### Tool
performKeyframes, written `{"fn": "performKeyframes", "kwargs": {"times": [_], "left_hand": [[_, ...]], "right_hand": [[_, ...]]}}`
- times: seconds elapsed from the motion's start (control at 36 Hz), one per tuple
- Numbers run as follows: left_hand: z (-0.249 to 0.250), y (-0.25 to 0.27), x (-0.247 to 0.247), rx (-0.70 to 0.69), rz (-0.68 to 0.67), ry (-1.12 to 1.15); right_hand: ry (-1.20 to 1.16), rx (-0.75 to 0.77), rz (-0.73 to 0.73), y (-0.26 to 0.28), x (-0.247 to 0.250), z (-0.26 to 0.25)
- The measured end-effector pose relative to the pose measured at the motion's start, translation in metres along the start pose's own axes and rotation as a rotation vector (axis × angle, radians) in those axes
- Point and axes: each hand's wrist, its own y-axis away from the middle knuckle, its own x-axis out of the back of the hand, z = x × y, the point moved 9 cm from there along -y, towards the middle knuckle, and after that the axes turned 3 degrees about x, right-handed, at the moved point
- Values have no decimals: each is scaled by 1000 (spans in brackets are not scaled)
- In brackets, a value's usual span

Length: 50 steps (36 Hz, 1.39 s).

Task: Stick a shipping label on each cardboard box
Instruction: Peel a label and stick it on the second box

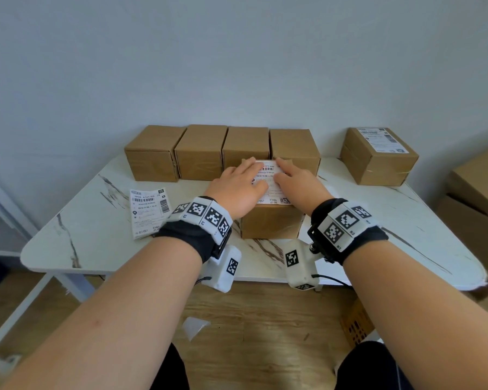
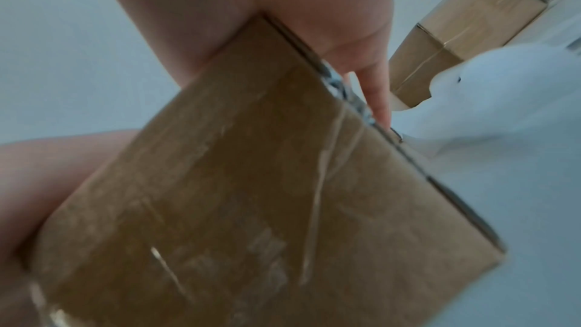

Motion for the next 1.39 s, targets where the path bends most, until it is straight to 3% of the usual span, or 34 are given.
{"fn": "performKeyframes", "kwargs": {"times": [0.64, 0.97, 1.17, 1.28, 1.39], "left_hand": [[17, -19, 9, 41, 18, -245], [-3, -14, -13, 21, -81, 72], [-5, -16, -13, 84, -68, 41], [-7, -11, -9, 142, -2, 42], [-2, 0, 3, 114, 159, 106]], "right_hand": [[-74, -36, -4, 10, 1, -3], [-173, 12, 23, 15, 6, -6], [-225, 44, 65, 31, 19, -7], [-313, 40, 162, 39, 29, -1], [-298, 52, 177, 41, 27, -4]]}}
